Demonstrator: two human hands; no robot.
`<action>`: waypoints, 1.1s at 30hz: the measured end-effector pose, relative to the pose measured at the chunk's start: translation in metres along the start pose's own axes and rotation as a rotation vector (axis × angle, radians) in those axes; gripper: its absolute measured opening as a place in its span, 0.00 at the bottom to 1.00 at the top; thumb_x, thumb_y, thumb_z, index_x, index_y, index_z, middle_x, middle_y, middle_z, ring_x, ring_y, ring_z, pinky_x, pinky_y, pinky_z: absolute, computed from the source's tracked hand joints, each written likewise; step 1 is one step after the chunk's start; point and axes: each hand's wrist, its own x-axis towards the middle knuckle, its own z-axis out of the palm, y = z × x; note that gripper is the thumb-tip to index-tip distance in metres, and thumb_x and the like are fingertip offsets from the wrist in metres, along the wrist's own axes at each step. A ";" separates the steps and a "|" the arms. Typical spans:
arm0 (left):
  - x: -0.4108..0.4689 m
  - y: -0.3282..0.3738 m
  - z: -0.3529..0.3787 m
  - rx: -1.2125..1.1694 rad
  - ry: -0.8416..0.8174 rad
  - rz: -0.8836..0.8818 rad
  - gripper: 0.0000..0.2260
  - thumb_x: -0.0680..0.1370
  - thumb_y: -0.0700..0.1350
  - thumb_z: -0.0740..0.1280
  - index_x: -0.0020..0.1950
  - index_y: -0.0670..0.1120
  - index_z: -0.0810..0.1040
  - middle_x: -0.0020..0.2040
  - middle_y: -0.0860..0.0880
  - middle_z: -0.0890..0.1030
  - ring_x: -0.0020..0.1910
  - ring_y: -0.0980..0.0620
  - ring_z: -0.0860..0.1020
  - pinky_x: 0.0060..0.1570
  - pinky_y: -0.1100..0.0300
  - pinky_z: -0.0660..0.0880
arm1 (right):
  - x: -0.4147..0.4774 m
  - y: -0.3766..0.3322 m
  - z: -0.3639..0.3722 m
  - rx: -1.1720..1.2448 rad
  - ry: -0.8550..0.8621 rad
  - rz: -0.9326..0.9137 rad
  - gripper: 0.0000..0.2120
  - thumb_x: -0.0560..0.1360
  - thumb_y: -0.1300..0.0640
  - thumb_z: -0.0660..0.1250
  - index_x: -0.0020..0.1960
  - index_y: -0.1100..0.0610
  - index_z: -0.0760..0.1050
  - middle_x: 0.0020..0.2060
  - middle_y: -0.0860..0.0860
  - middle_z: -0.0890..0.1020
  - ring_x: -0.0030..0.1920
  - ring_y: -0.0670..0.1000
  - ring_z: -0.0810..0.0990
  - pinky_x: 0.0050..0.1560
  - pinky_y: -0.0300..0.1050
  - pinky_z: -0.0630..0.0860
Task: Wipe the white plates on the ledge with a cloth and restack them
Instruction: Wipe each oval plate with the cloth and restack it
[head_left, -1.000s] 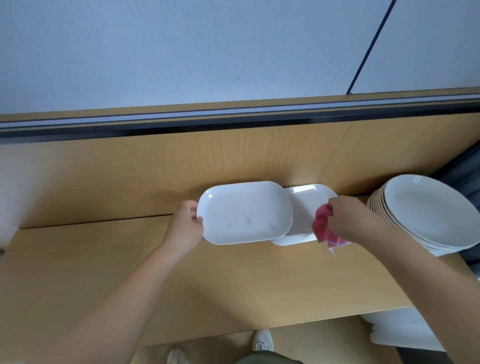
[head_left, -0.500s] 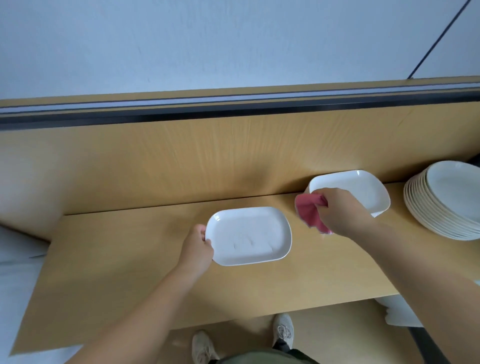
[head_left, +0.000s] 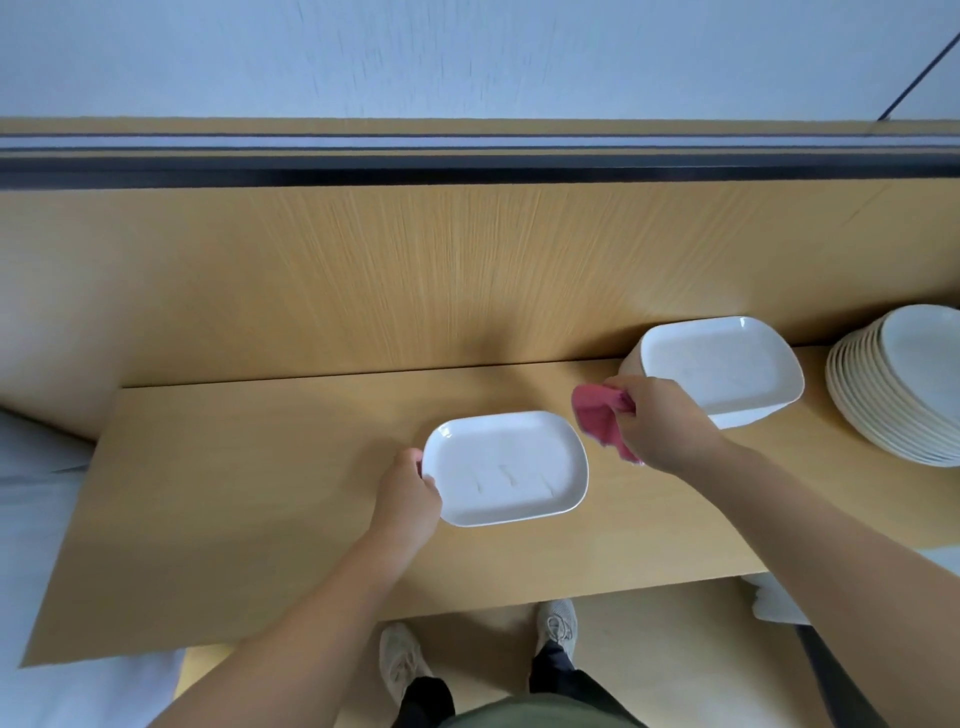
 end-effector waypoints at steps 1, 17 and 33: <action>0.000 0.000 0.000 0.018 0.002 0.007 0.08 0.79 0.38 0.57 0.55 0.46 0.72 0.47 0.49 0.77 0.44 0.48 0.78 0.38 0.57 0.74 | 0.002 0.000 0.001 -0.010 -0.007 -0.009 0.12 0.68 0.67 0.54 0.37 0.58 0.75 0.24 0.50 0.74 0.22 0.47 0.74 0.24 0.38 0.68; -0.006 0.002 -0.019 0.478 -0.267 0.241 0.48 0.69 0.56 0.74 0.78 0.47 0.47 0.76 0.53 0.54 0.71 0.53 0.64 0.60 0.57 0.71 | 0.004 0.024 0.122 -0.273 -0.235 -0.288 0.29 0.78 0.55 0.52 0.77 0.64 0.55 0.77 0.60 0.57 0.77 0.59 0.55 0.76 0.54 0.56; 0.008 -0.002 -0.021 0.456 -0.268 0.273 0.51 0.67 0.56 0.77 0.79 0.50 0.48 0.78 0.57 0.50 0.76 0.57 0.54 0.69 0.57 0.63 | 0.016 -0.011 0.164 -0.288 -0.262 -0.393 0.40 0.70 0.41 0.28 0.78 0.60 0.37 0.75 0.52 0.34 0.74 0.50 0.29 0.74 0.46 0.28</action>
